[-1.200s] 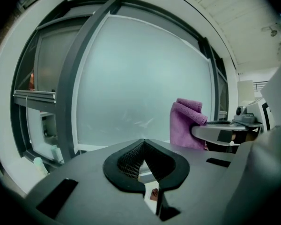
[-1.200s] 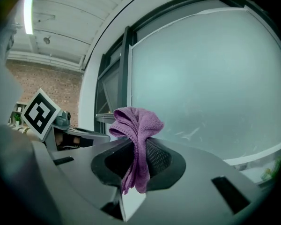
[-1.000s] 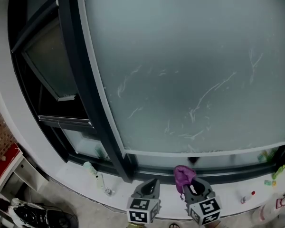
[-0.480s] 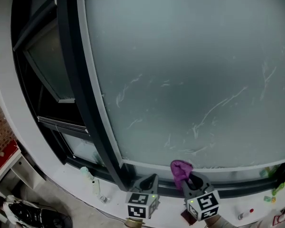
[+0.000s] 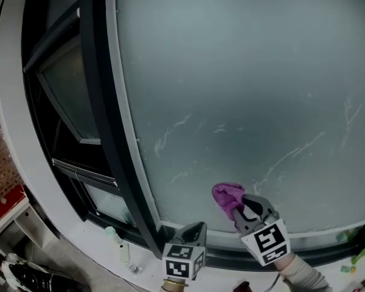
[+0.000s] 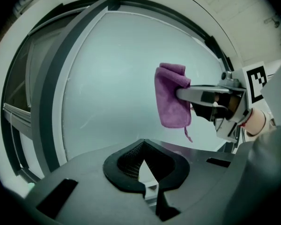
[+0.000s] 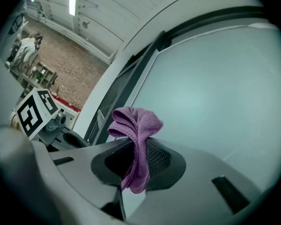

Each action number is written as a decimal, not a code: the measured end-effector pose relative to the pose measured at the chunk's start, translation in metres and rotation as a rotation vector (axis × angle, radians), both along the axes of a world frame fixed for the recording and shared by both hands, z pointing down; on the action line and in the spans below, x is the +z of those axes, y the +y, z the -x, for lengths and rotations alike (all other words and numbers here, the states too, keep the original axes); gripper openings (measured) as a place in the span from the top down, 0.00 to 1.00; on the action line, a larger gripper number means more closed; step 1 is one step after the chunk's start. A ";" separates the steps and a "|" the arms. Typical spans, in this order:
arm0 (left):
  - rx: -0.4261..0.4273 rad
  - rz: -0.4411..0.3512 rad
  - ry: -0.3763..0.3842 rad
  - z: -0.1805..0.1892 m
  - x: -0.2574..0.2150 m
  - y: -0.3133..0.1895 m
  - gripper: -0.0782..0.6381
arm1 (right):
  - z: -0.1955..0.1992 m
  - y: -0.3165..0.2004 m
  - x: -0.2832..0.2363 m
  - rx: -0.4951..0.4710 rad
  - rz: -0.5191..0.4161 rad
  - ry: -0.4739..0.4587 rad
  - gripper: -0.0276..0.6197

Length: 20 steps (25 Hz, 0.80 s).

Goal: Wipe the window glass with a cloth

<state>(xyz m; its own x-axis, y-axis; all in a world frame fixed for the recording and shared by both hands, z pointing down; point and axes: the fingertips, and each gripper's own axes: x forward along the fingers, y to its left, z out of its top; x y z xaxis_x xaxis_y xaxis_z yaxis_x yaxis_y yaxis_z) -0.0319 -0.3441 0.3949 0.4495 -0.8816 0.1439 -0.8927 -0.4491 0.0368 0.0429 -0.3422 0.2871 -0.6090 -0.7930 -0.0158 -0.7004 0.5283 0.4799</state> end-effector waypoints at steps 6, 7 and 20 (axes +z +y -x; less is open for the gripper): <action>0.024 -0.040 0.009 0.002 -0.035 -0.032 0.88 | 0.013 -0.034 -0.106 0.045 -0.232 0.116 0.87; 0.029 -0.045 0.006 0.003 -0.039 -0.036 0.88 | 0.014 -0.038 -0.123 0.059 -0.265 0.140 0.87; 0.052 -0.096 -0.040 0.013 -0.072 -0.077 0.88 | 0.050 -0.078 -0.328 0.317 -0.680 0.461 0.87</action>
<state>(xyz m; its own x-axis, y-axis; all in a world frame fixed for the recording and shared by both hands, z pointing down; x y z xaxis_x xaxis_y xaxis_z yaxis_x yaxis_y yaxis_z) -0.0449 -0.4214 0.3225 0.4902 -0.8680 0.0787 -0.8683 -0.4942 -0.0432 -0.0076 -0.4201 -0.0406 -0.4240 -0.8341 -0.3530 -0.4243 -0.1614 0.8910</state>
